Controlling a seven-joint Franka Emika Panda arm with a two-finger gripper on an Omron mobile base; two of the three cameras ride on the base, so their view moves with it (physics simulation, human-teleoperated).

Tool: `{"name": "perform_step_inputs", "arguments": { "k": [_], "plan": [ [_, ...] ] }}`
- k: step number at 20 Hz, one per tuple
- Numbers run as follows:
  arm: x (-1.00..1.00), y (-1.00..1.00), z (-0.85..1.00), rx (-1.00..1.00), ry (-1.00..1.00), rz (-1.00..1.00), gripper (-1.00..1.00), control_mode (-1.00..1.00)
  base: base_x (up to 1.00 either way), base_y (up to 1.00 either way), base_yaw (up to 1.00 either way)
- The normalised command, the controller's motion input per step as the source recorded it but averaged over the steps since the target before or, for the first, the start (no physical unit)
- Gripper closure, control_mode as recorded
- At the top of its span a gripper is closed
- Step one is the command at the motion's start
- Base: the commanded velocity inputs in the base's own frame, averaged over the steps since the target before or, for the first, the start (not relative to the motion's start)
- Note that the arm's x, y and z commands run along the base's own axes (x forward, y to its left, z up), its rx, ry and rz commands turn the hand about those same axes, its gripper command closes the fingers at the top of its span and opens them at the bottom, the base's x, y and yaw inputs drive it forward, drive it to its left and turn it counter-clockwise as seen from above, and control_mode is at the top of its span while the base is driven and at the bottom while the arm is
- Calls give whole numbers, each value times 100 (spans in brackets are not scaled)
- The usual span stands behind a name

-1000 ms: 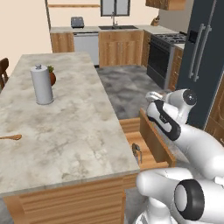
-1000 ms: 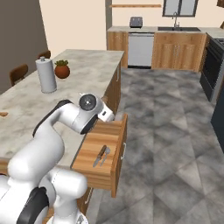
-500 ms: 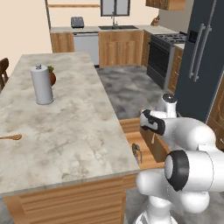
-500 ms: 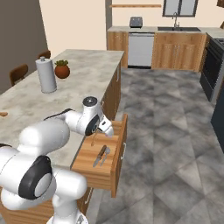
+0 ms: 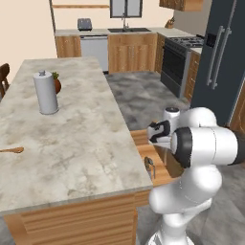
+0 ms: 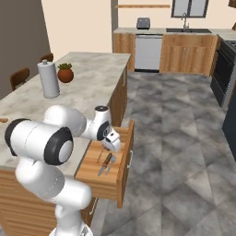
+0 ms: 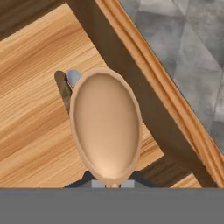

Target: Pick up the metallic utensils from the counter and place them in the open drawer. Make sure not to pick up any wooden utensils.

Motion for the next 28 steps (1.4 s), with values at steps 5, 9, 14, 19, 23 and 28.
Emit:
{"name": "perform_step_inputs", "arguments": {
  "k": [5,9,14,19,23,28],
  "plan": [
    [68,0,-62,6,1,1,100,-100,0,0,0],
    [56,0,-74,2,0,6,-100,-100,0,0,0],
    [28,0,-31,0,-1,3,-100,-100,0,0,0],
    [-1,-13,14,1,1,0,-100,-100,0,0,0],
    [-51,-4,81,0,-3,0,-100,-100,0,0,0],
    [-82,0,100,-2,-18,0,-100,-100,0,0,0]
  ]
}}
